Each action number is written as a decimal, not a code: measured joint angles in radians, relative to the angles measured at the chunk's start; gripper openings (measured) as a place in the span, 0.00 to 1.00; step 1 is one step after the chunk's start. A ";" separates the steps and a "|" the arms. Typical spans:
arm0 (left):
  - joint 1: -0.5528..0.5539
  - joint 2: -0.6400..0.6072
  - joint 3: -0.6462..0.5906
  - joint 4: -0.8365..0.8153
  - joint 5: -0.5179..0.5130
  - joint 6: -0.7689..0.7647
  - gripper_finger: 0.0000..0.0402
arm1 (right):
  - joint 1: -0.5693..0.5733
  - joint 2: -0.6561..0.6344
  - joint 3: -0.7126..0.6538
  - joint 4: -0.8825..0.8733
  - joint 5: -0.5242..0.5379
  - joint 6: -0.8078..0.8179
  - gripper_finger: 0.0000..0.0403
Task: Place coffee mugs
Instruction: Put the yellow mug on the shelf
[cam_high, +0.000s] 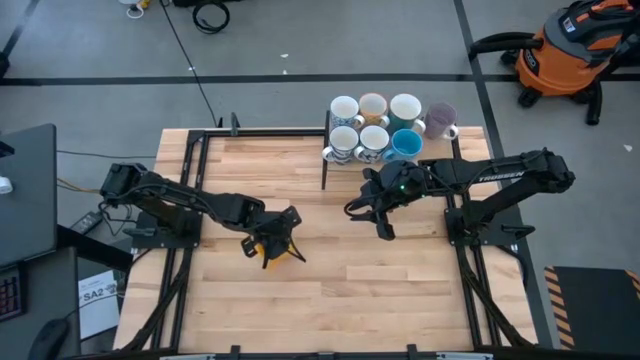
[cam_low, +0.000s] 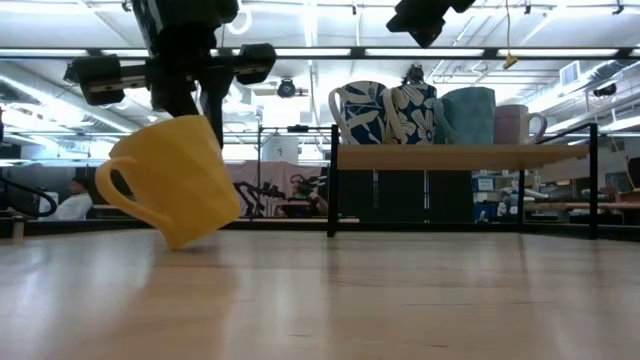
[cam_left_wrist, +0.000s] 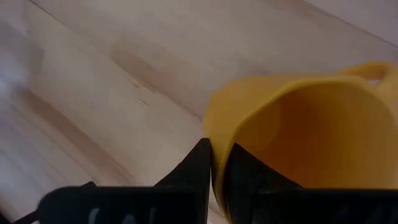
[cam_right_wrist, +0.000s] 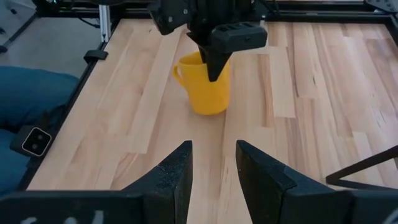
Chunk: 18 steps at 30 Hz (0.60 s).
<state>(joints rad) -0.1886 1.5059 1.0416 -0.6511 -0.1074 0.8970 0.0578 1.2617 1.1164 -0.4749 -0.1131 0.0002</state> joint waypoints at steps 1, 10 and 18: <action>0.000 0.000 0.000 0.002 0.000 0.001 0.09 | 0.000 0.000 0.000 0.005 0.000 0.000 0.32; 0.000 0.000 0.000 0.043 0.000 0.011 0.09 | 0.000 0.000 0.000 0.011 0.000 0.000 0.32; -0.001 0.000 0.000 0.042 0.002 0.013 0.15 | 0.000 0.000 0.000 0.011 0.000 0.000 0.32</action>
<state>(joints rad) -0.1895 1.5059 1.0416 -0.6092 -0.1051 0.9102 0.0578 1.2613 1.1164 -0.4641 -0.1134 0.0002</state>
